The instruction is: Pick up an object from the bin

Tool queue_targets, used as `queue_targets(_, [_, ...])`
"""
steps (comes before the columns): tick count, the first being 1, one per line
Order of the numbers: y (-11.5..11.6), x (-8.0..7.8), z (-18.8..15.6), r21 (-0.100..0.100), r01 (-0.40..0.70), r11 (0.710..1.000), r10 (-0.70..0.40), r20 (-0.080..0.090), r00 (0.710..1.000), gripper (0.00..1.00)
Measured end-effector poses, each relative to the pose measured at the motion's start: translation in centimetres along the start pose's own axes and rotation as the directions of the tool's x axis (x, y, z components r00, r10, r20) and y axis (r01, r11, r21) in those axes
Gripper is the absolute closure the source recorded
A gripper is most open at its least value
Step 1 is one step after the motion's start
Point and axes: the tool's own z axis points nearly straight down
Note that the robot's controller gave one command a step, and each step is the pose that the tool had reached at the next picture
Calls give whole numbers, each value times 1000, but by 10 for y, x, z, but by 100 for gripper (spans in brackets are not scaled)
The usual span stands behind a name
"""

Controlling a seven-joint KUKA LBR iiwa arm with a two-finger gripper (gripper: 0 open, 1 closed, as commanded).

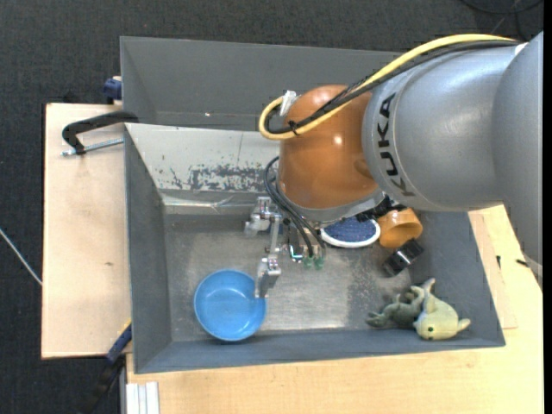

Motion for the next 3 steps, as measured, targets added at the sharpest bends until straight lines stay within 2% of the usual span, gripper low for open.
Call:
queue_targets(1, [31, 15, 87, 2, 308, 951, -308, 8, 951, 0])
queue_targets(2, [41, 27, 58, 4, 578, 816, -578, 13, 816, 0])
queue_targets(3, [50, 30, 59, 7, 830, 557, -830, 10, 557, 0])
